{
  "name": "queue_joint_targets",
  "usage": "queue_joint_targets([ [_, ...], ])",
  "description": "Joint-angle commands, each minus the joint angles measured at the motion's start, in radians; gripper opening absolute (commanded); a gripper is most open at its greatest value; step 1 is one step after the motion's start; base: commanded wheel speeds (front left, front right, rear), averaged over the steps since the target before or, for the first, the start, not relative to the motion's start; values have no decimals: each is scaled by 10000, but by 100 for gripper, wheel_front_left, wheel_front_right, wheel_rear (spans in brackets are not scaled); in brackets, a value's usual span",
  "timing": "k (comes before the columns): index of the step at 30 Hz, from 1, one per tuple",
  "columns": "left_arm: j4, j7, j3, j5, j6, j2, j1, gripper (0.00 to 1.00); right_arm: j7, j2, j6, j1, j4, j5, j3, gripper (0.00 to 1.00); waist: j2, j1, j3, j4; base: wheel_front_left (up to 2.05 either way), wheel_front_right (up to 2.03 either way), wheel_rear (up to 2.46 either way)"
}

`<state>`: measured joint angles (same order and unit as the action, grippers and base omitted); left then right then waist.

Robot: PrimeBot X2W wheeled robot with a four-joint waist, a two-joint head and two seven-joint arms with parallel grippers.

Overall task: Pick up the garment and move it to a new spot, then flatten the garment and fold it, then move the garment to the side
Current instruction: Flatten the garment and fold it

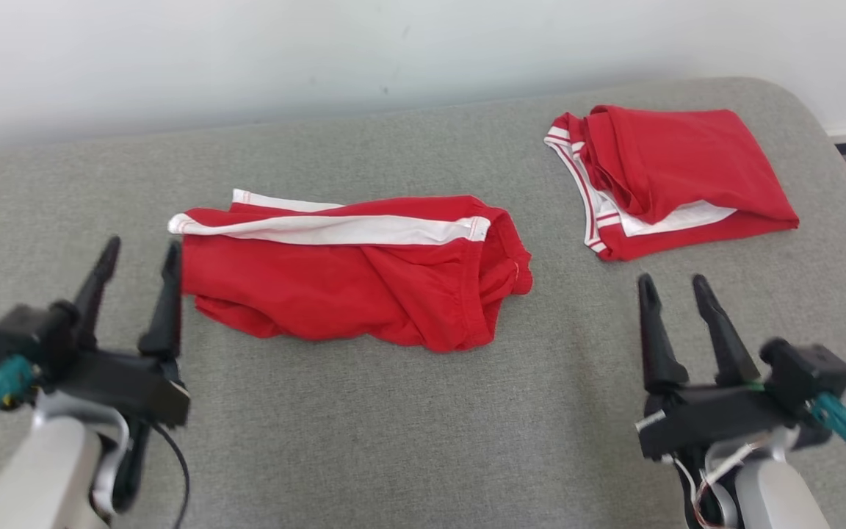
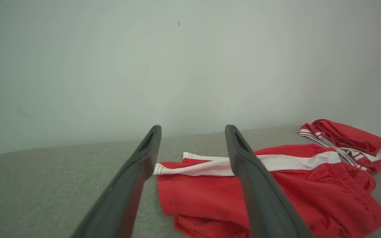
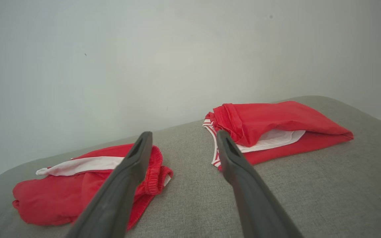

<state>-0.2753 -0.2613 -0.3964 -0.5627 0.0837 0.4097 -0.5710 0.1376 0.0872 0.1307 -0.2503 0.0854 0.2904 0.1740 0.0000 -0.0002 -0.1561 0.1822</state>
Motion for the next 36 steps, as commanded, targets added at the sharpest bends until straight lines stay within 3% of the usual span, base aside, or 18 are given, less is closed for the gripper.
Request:
queue_joint_targets([
  [1,121,-39,34,118,69,-12,280,100,87,-45,1,181,-112,-87,-65,100,0,2,70,-92,0,0,0],
  [6,1069,-39,392,387,499,-389,1325,100,411,-223,1,961,-817,-627,-445,100,0,2,98,-226,0,0,0],
  [13,1113,-41,584,576,330,-594,1857,100,712,-360,1,1756,-1525,-858,-822,100,0,2,58,-389,0,0,0],
  [19,536,-42,601,507,54,-618,1543,100,763,-370,1,2009,-1652,-608,-740,100,0,2,-54,-244,0,0,0],
  [27,-696,187,684,288,-198,-530,617,100,847,-370,1,1734,-1521,-407,-554,100,0,2,-512,511,0,0,0],
  [36,-2466,805,709,253,13,-481,-287,100,1053,-369,1,1556,-1210,-226,-370,100,0,2,-1031,1252,0,0,0],
])
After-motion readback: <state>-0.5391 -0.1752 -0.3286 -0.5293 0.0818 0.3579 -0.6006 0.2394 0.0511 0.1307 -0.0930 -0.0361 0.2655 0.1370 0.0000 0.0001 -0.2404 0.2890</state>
